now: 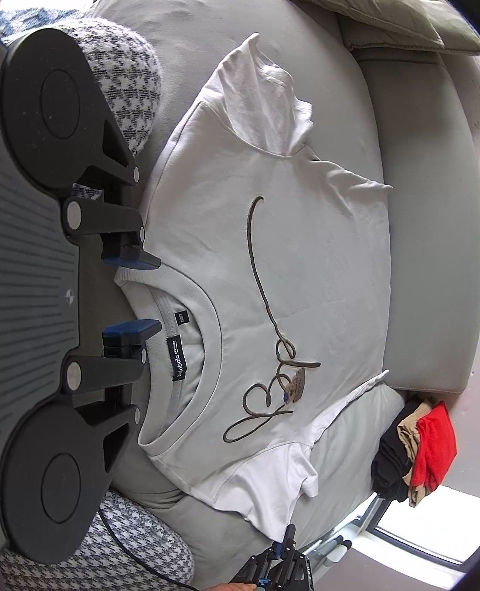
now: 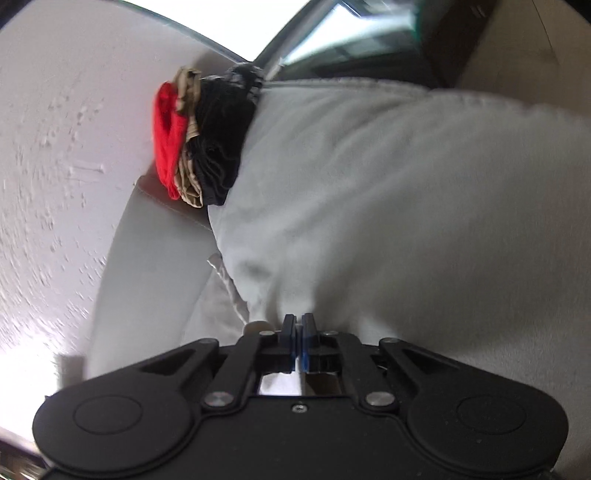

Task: Fold clothes
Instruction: 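Grasp the shirt side edge with the right gripper and fold it inward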

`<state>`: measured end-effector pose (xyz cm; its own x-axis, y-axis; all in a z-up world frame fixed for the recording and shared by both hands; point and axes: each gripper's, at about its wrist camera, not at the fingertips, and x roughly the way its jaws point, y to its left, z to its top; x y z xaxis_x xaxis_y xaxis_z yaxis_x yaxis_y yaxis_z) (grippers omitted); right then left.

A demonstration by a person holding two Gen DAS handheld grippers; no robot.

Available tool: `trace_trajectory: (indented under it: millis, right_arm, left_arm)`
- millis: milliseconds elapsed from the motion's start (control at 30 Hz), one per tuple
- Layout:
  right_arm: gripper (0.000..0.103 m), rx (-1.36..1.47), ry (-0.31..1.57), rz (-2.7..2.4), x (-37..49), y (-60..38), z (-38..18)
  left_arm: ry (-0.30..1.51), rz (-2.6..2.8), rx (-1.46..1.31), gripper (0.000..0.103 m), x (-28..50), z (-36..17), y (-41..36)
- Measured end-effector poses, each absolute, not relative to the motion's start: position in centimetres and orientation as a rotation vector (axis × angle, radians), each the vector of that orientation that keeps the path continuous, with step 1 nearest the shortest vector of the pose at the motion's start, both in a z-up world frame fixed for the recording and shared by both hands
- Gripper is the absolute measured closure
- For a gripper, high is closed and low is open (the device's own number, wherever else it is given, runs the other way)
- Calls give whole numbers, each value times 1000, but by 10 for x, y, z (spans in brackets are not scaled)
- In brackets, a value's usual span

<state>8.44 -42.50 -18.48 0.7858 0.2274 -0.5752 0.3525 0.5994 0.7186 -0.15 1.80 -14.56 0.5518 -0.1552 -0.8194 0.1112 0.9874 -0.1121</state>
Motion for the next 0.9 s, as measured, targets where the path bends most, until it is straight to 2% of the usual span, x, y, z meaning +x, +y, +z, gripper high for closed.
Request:
trace_trajectory:
  millis: [267,500,533,800,900]
  right_arm:
    - [101,558,651,148,84,-341,-134]
    - [100,57,856,425,78,-227,-158]
    - [97,14,890,439,76,-220,-163]
    - [96,177,861,134,86,-286,-152]
    - [96,184,949,111,104,-293,-167]
  left_arm:
    - [966,-156,-102,74,-1,-152,30]
    - [972,-144,-135,74,-3,-157,39]
    - [973,-144,-137,74,-3,-157,39]
    - [979,-141,-124,74,-1,-159,37]
    - [979,-153,-94,74,-3,-158,30]
